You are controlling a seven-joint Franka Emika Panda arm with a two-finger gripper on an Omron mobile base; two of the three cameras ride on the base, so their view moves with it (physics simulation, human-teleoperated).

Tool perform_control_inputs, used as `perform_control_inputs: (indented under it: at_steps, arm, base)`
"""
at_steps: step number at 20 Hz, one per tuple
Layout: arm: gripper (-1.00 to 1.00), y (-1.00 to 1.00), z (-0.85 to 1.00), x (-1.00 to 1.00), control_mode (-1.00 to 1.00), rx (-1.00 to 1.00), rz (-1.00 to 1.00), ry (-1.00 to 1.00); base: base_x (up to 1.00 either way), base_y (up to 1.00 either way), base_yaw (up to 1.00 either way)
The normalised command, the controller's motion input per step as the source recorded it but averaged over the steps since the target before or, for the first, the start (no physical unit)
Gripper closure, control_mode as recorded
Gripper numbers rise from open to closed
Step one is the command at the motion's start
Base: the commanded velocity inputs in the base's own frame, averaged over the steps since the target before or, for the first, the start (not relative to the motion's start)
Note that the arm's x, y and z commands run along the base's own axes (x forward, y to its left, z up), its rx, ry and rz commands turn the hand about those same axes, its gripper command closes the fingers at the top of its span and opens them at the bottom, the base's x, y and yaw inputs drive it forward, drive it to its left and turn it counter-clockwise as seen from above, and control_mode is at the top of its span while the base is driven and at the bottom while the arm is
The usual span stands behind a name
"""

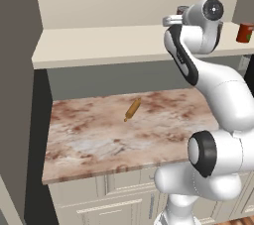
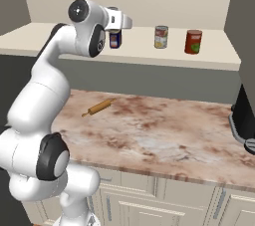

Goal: Stack two cans on top of the other two cans in the cabinet.

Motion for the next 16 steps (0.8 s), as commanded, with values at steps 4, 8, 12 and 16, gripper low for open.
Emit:
perform_control_inputs:
  at_steps: [4,8,12,16]
  arm:
    - [1.0,-0.03,-0.04,0.05,-1.0,0.03,0.0,0.0]
    - [1.0,0.0,-0.03,0.06,-1.0,0.02,0.0,0.0]
    - [1.0,0.0,-0.01,0.05,-1.0,0.01,0.0,0.0]
    - [1.0,0.0,-0.05,0.01,-1.0,0.01,0.0,0.0]
  base:
    - [0.0,0.0,0.0]
    - [0.0,0.0,0.0]
    - [0.0,0.0,0.0]
    - [0.0,0.0,0.0]
